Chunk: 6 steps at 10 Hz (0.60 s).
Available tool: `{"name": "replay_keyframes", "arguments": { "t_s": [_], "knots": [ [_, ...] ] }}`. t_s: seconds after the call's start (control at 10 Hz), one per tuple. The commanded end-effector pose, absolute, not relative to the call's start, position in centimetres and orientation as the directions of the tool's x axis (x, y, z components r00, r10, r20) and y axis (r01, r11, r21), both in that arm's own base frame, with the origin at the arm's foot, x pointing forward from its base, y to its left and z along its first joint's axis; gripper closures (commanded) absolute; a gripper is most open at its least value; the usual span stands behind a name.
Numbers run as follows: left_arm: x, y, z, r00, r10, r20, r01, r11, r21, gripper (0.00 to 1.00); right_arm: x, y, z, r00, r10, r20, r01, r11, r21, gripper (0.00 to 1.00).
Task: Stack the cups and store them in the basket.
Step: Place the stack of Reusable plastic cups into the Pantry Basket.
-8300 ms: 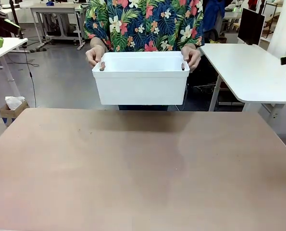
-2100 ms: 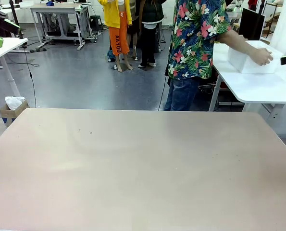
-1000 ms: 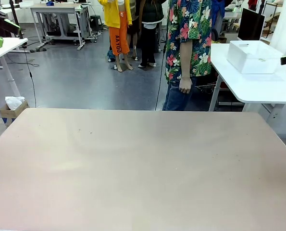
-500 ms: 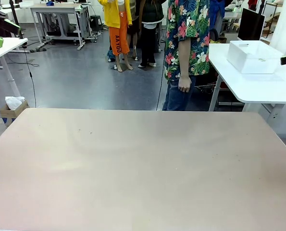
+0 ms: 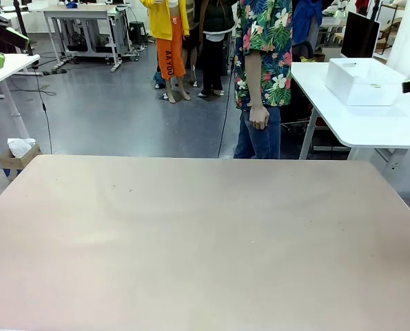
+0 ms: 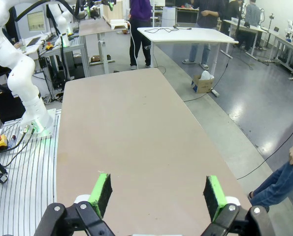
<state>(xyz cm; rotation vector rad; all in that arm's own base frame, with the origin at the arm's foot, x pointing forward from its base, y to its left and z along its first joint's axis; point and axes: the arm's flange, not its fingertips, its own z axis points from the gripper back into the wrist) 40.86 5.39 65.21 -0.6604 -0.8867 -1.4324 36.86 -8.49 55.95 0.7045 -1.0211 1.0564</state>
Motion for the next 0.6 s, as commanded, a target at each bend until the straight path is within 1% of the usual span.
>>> {"name": "replay_keyframes", "arguments": {
  "t_s": [0.0,0.5],
  "knots": [
    [40.78,5.40,65.40,-0.075,-0.553,0.830,0.991,0.051,0.123,0.00,37.08,-8.41,56.29,0.131,0.338,0.932,-0.933,0.359,0.001,0.00],
    [40.78,5.40,65.40,-0.075,-0.553,0.830,0.991,0.051,0.123,0.00,37.08,-8.41,56.29,0.131,0.338,0.932,-0.933,0.359,0.001,0.00]
  ]
}}
